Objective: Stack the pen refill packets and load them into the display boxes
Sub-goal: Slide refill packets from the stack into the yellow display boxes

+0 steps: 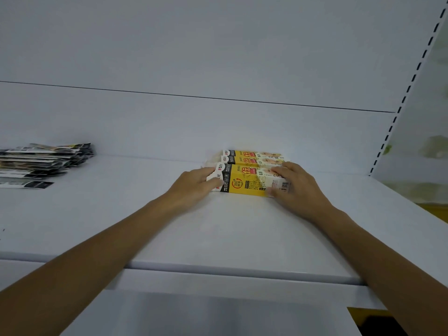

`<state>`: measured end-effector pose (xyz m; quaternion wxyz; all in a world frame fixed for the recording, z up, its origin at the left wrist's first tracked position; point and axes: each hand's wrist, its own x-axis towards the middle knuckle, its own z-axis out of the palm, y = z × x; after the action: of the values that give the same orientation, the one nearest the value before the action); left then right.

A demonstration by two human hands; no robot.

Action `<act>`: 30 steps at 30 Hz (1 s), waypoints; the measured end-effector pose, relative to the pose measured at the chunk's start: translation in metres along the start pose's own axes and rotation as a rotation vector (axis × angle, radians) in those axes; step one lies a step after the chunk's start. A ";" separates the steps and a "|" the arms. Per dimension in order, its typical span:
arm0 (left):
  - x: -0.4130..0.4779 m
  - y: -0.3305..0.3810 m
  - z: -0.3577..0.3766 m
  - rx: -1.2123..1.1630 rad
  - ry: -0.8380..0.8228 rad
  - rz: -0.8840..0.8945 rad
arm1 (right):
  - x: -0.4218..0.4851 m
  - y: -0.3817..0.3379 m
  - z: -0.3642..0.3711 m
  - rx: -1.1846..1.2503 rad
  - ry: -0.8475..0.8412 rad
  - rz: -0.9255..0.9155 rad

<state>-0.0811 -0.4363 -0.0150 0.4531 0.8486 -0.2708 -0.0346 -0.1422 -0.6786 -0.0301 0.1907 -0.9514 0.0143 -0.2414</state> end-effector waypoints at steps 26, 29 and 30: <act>0.003 -0.019 -0.008 0.205 0.053 0.117 | -0.009 -0.026 -0.004 -0.161 0.088 -0.027; 0.003 -0.020 -0.010 0.182 0.073 0.115 | -0.007 -0.028 -0.002 -0.180 0.070 -0.027; 0.003 -0.021 -0.010 0.185 0.069 0.125 | -0.006 -0.029 -0.001 -0.184 0.064 -0.023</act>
<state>-0.0665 -0.4208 -0.0251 0.3832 0.8689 -0.3095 0.0481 -0.1501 -0.6511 -0.0214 0.0990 -0.9568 0.0318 -0.2715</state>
